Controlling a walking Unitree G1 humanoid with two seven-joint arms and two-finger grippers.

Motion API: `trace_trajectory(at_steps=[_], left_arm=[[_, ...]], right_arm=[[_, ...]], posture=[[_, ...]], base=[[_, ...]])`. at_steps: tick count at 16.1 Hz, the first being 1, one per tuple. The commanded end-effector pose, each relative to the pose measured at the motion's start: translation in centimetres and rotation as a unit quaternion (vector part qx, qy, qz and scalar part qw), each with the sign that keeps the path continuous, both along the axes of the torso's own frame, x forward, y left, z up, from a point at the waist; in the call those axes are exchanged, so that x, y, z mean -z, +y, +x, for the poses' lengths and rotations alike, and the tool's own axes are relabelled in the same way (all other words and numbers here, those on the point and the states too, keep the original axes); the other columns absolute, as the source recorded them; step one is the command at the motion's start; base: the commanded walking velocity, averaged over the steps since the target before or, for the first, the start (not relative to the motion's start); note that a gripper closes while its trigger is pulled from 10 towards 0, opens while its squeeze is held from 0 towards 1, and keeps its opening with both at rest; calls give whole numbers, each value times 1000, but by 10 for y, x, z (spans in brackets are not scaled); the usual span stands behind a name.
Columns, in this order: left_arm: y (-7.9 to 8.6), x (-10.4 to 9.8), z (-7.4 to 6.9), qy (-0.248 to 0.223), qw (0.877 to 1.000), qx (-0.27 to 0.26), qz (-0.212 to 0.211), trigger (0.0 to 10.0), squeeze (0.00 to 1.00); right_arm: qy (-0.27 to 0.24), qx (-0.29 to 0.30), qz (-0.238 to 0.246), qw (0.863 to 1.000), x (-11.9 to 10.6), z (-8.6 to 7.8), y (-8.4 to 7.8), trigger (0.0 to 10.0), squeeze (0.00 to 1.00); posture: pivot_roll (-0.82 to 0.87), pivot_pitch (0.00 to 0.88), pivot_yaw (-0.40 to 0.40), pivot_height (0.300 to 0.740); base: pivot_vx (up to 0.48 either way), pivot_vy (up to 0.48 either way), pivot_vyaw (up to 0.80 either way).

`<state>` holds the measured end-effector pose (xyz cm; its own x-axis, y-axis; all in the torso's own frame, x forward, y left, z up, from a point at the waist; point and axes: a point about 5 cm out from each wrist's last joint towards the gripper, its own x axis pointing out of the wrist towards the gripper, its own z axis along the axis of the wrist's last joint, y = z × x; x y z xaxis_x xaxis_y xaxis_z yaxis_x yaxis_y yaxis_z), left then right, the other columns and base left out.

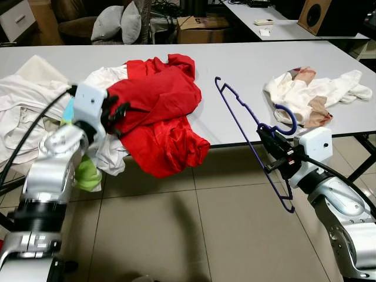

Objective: Hang hanger

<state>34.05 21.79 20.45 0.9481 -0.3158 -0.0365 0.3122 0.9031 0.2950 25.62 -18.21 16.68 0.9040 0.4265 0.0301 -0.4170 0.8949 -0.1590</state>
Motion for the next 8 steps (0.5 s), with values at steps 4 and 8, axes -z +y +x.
trace_trajectory(at_steps=[4,8], left_arm=[[-26,-18,20,-27,995,67,64,10000,1000],[-55,7,48,-1,986,69,149,10000,667]], right_arm=[[-14,1,-9,1000,-5,1,-1,10000,0],[-3,13,-36,999,0,2,-1,10000,0]], posture=[[-67,0,-2,740],[-92,0,17,740]], base=[[0,0,0],[0,0,0]])
